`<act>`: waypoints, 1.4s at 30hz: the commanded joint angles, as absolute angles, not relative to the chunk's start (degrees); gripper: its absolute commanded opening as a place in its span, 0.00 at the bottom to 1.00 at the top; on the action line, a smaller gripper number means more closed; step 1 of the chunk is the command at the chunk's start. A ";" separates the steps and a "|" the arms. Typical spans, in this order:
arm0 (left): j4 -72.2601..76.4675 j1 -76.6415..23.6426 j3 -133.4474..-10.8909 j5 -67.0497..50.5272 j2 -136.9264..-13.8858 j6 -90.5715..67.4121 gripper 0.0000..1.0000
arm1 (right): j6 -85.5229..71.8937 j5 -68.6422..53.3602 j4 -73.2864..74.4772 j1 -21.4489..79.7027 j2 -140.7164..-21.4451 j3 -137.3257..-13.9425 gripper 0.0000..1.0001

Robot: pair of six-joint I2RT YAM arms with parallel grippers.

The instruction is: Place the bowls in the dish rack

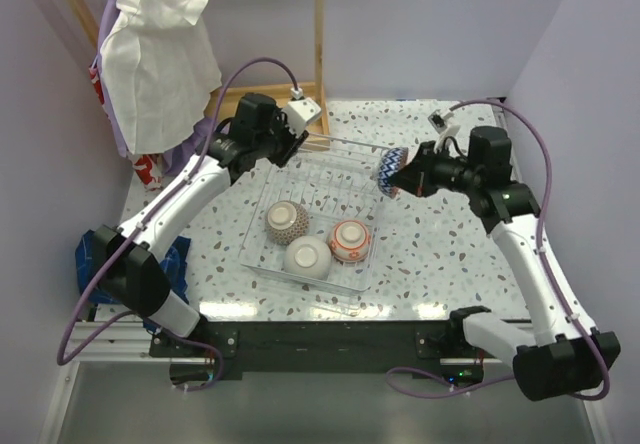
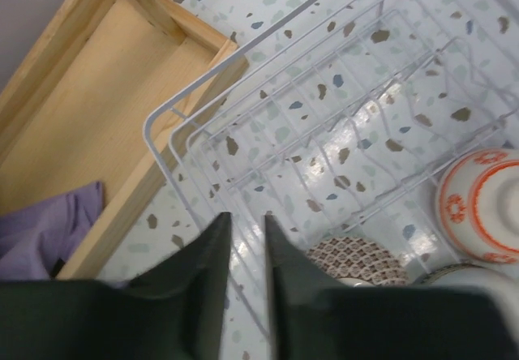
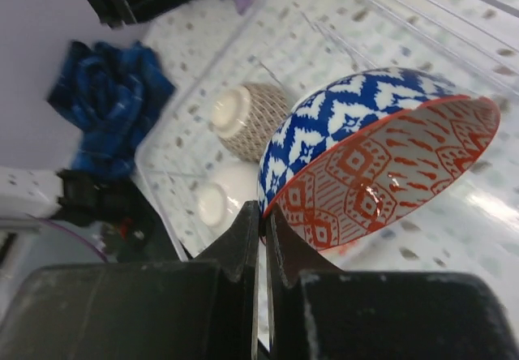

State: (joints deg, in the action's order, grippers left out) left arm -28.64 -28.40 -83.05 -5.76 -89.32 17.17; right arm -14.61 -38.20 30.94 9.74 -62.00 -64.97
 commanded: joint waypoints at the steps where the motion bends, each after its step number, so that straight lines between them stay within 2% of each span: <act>1: -28.82 -27.60 -83.32 -11.24 -86.92 15.73 0.08 | -38.81 -41.06 -4.34 16.68 -62.84 -57.14 0.00; 2: -29.52 -27.51 -83.49 -12.47 -87.10 16.08 0.00 | -39.80 -40.70 -6.66 18.00 -62.93 -54.52 0.00; 10: -30.76 -27.33 -81.57 -21.44 -88.24 14.41 0.00 | -44.82 -40.95 -24.67 24.69 -69.95 -47.73 0.00; 19: -33.14 -27.16 -79.63 -21.45 -89.56 16.70 0.00 | -45.79 -44.20 -31.63 29.44 -78.57 -44.56 0.00; 26: -38.57 -27.16 -79.10 -25.13 -93.25 19.85 0.00 | -43.51 -45.09 -27.35 32.08 -78.84 -42.89 0.00; 42: -36.65 -27.42 -71.37 -29.52 -90.27 21.71 0.00 | -36.66 -45.09 -15.04 32.26 -77.61 -43.42 0.00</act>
